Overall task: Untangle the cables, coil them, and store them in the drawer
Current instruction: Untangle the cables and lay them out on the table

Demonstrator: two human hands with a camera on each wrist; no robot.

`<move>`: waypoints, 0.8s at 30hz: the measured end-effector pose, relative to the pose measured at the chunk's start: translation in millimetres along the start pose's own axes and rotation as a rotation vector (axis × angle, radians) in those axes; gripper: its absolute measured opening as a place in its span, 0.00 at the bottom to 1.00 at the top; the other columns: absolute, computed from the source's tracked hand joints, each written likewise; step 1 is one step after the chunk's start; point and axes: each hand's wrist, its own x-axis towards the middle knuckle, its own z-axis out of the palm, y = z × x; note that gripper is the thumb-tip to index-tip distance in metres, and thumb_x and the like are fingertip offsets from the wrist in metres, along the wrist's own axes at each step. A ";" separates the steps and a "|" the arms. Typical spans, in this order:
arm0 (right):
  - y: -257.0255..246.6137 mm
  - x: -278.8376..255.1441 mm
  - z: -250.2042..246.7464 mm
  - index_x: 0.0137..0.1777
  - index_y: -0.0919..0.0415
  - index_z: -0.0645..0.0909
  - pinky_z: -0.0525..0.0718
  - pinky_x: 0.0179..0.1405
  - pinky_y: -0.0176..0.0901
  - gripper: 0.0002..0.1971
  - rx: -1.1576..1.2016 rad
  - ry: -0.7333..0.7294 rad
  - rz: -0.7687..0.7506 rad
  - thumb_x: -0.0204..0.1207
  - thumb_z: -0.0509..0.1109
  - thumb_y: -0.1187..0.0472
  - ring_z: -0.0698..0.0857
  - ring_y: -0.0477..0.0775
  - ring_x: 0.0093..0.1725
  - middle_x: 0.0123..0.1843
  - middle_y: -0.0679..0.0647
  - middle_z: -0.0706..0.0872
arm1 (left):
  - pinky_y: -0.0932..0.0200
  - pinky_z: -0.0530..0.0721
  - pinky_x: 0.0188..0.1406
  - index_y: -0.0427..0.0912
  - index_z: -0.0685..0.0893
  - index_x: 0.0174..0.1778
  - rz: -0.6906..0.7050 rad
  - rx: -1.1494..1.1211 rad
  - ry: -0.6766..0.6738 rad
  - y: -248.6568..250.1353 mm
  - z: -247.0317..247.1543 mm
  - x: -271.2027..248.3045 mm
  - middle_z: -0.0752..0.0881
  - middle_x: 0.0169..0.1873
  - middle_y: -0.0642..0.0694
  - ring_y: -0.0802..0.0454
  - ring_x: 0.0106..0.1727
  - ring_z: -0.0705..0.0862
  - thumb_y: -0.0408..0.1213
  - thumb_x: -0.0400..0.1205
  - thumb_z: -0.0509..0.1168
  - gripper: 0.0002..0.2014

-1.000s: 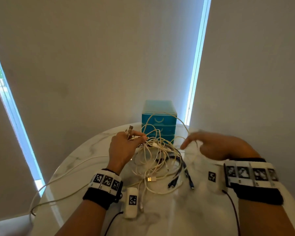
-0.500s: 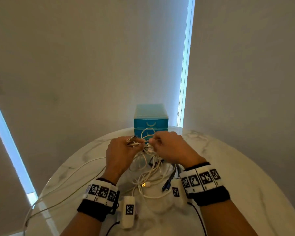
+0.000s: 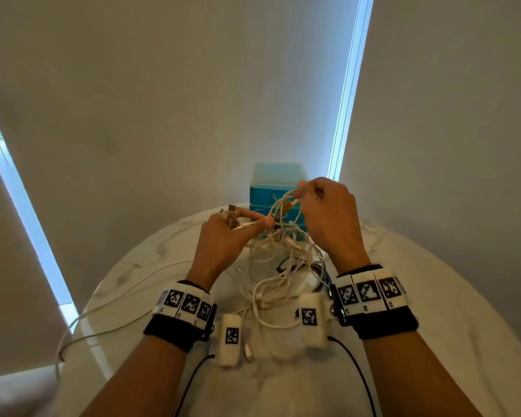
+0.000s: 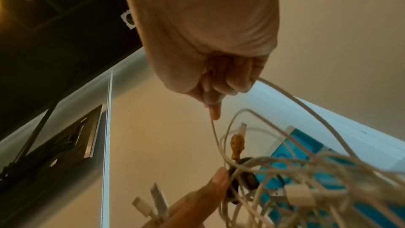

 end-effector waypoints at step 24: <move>-2.2 6.2 -55.3 0.62 0.57 0.94 0.70 0.28 0.36 0.14 0.448 -0.169 0.294 0.93 0.66 0.55 0.71 0.43 0.30 0.32 0.42 0.79 | 0.60 0.85 0.45 0.50 0.94 0.53 -0.177 -0.196 0.091 6.8 -0.4 -1.2 0.95 0.40 0.60 0.61 0.44 0.92 0.45 0.84 0.79 0.06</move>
